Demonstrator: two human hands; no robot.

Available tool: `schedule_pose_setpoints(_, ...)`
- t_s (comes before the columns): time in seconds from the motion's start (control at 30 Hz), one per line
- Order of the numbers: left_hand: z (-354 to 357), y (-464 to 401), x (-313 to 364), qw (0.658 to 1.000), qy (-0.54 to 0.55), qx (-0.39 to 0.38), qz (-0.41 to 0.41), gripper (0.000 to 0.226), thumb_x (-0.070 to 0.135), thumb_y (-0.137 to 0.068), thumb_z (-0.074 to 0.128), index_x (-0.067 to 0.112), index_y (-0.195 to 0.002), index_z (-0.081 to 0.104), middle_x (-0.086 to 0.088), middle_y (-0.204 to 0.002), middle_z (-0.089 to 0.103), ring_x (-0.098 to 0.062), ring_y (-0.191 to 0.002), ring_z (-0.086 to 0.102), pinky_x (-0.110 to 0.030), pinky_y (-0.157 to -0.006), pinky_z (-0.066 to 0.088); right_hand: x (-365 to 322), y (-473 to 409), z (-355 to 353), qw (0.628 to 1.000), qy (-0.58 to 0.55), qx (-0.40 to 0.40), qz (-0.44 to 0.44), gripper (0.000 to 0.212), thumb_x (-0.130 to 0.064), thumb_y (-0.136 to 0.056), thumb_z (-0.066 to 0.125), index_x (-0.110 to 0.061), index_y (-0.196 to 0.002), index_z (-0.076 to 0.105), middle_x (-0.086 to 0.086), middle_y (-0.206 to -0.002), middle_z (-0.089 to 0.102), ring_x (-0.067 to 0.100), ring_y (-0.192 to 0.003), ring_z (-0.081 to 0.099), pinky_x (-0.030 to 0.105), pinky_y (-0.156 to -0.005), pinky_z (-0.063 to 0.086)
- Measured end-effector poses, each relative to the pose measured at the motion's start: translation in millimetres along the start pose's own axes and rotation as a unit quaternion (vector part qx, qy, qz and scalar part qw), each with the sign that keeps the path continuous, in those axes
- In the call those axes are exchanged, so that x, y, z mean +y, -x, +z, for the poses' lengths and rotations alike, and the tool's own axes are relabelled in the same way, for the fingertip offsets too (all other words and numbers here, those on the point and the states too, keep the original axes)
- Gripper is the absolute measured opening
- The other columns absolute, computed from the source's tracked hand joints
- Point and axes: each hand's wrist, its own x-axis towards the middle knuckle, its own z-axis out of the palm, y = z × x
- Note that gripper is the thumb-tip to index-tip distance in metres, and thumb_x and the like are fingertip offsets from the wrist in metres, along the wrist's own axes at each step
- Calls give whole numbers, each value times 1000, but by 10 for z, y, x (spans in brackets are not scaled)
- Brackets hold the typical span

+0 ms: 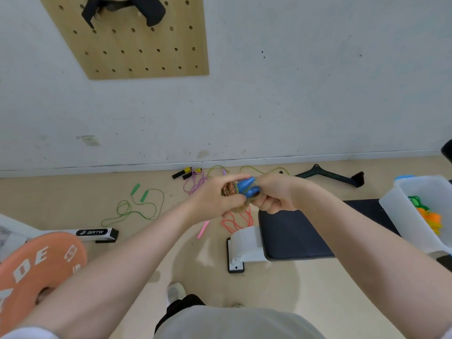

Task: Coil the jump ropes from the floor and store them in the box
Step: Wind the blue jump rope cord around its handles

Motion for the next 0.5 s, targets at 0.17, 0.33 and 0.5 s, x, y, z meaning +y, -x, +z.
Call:
schedule_pose_setpoints(0.17, -65, -25, -51, 961, 229, 96, -123, 7, 8, -91, 49, 5, -92, 55, -12, -76, 63, -14, -38, 39, -21, -43, 29, -23, 107, -228, 990, 31, -7, -134, 18, -18, -96, 46, -13, -79, 51, -13, -44, 33, 5, -46, 30, 21, -52, 23)
schedule_pose_setpoints(0.33, -16, 1, -38, 935, 321, 28, -146, 18, 19, -86, 45, 5, -89, 55, -4, -70, 68, -10, -38, 42, -20, -44, 34, -79, 110, -224, 980, 45, 21, -193, 21, -14, -90, 57, -16, -69, 53, -5, -50, 52, 4, -47, 47, 16, -48, 35)
schedule_pose_setpoints(0.5, -17, 48, -36, 962, 244, -58, -110, 33, 22, -61, 58, 0, -84, 53, -18, -74, 60, -15, -42, 43, -22, -45, 31, -31, 34, -179, 991, 32, 35, -126, 26, -8, -88, 58, -15, -63, 52, -7, -44, 39, 8, -43, 31, 17, -44, 21)
